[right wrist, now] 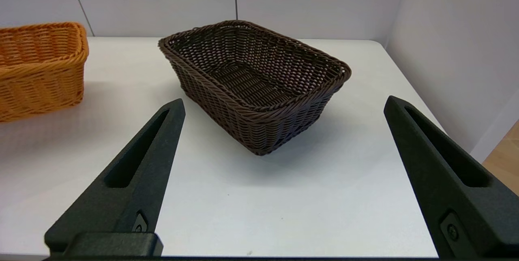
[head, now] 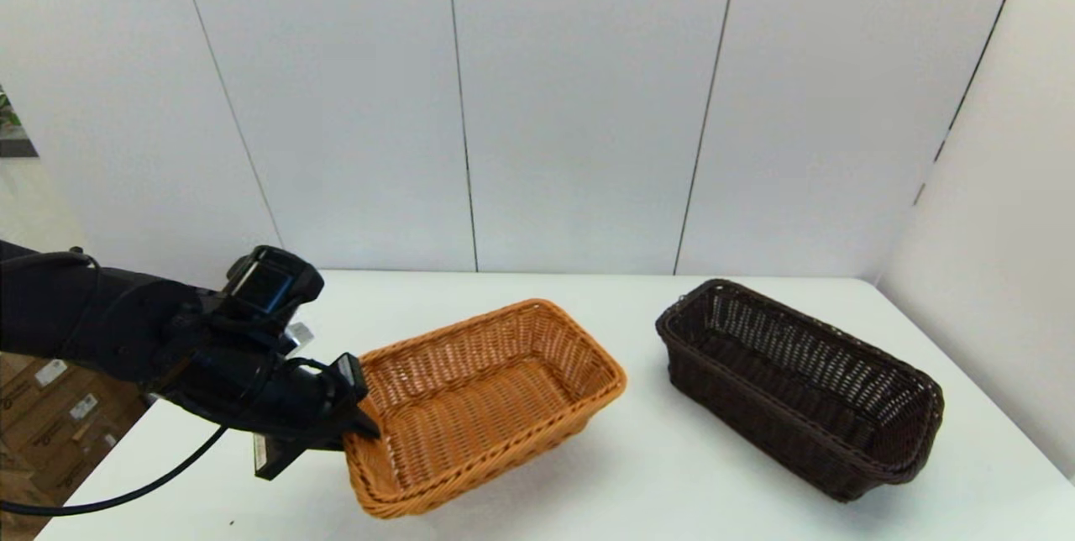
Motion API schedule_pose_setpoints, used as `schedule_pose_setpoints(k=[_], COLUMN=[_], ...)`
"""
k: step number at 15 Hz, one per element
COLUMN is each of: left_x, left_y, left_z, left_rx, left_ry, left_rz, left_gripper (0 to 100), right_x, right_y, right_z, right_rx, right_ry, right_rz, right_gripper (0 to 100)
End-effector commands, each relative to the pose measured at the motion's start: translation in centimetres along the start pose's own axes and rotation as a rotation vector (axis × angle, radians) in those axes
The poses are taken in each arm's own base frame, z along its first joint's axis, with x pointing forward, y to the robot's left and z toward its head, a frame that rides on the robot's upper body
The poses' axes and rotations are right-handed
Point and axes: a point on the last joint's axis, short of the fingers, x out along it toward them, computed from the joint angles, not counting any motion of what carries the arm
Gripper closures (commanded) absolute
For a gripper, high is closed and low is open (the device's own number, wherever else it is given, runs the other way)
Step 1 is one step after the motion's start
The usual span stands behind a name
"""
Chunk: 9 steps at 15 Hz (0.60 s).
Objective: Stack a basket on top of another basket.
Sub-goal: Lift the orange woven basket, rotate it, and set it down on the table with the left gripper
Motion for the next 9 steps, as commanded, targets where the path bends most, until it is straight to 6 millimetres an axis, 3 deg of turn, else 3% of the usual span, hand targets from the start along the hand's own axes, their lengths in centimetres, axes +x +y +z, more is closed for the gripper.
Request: schedule_pose_setpoints(k=[1,9], left_x=[0.0,0.0], left_y=[0.6,2.3], left_z=[-0.5,-0.4], left_rx=[0.061,0.301], left_ry=[0.048,0.135], left_rz=[-0.027,-0.068], left_gripper=[100,100], right_x=[0.0,0.0], right_y=[0.0,0.0], right_z=[0.0,0.0], right_rx=[0.0,0.0], right_ry=[0.0,0.0], right_rz=[0.0,0.0], right_gripper=[0,0])
